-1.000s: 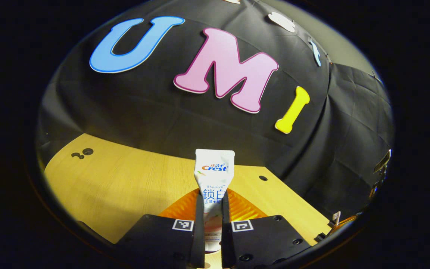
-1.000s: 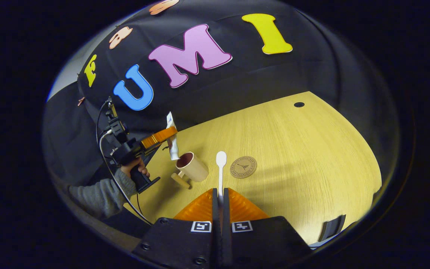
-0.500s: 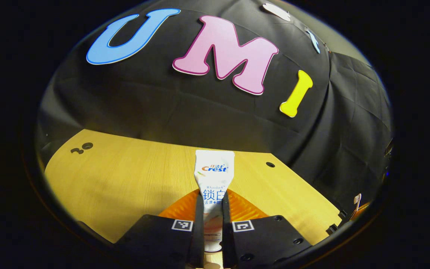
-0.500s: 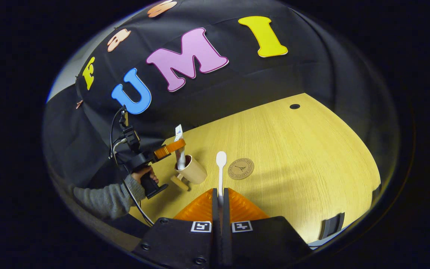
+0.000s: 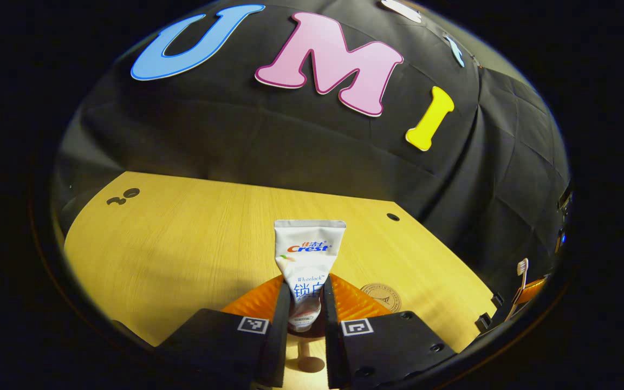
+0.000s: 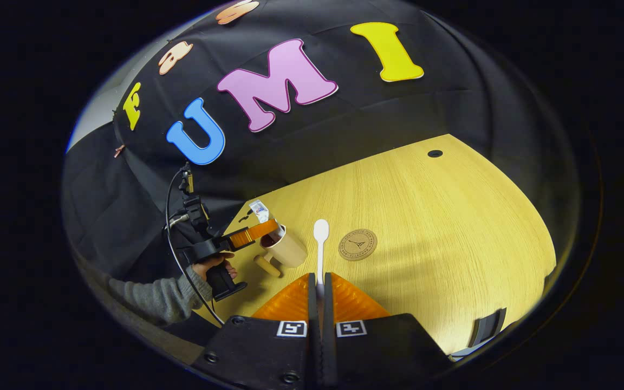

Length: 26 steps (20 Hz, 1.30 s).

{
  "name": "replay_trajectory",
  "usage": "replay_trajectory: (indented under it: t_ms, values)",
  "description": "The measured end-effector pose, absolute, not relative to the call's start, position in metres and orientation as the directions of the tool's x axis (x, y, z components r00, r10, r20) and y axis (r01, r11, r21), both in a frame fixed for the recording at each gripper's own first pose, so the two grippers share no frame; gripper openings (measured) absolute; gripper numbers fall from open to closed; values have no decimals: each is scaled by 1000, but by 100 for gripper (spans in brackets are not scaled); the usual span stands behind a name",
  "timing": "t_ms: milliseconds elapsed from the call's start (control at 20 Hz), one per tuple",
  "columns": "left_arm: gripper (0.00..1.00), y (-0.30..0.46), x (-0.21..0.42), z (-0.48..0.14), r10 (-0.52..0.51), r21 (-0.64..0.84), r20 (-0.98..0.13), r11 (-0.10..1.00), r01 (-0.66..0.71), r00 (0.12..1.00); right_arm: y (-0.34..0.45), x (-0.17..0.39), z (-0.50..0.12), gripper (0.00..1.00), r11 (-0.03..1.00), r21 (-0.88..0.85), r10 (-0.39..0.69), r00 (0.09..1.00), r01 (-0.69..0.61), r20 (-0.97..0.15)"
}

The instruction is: Put the toothbrush and toothpaste on the desktop into the cup, then pick up the cup and place it on the coaster on the desktop.

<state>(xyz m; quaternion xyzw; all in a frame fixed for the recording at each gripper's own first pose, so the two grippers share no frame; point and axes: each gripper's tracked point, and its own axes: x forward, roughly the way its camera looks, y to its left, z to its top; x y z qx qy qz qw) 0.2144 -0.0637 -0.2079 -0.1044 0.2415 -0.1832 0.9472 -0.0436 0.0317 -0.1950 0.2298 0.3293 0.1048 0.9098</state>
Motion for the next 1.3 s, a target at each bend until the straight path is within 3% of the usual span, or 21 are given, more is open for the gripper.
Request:
replay_trajectory:
  t_ms: [50, 100, 150, 200, 250, 300, 400, 850, 1300]
  values:
    - [35, -64, 211, -206, -402, -285, -414, 909, 303, 817, 34, -44, -194, 5, 871, 490, 346, 761, -42, -549]
    - [48, -62, 209, -205, -398, -281, -413, 911, 301, 819, 36, -42, -194, 5, 869, 494, 350, 761, -44, -547]
    - [41, -60, 207, -203, -391, -274, -409, 914, 297, 824, 38, -42, -192, 5, 866, 498, 354, 762, -48, -542]
    - [51, -58, 204, -199, -388, -270, -406, 916, 297, 827, 41, -39, -191, 5, 862, 504, 360, 764, -52, -536]
    - [48, -54, 202, -198, -379, -260, -408, 920, 293, 831, 45, -37, -188, 5, 858, 510, 366, 765, -58, -529]
    - [67, -50, 199, -196, -365, -246, -409, 927, 284, 836, 49, -33, -186, 5, 855, 515, 373, 768, -66, -521]
    - [74, -39, 189, -185, -344, -230, -398, 935, 270, 851, 60, -20, -177, 5, 840, 535, 392, 780, -88, -488]
    - [80, 2, 103, -141, -309, -311, -349, 929, 202, 885, 132, 70, -146, 5, 772, 607, 453, 832, -188, -319]
    - [80, 23, 40, -143, -275, -321, -397, 935, 148, 876, 162, 147, -159, 5, 775, 587, 447, 860, -235, -247]
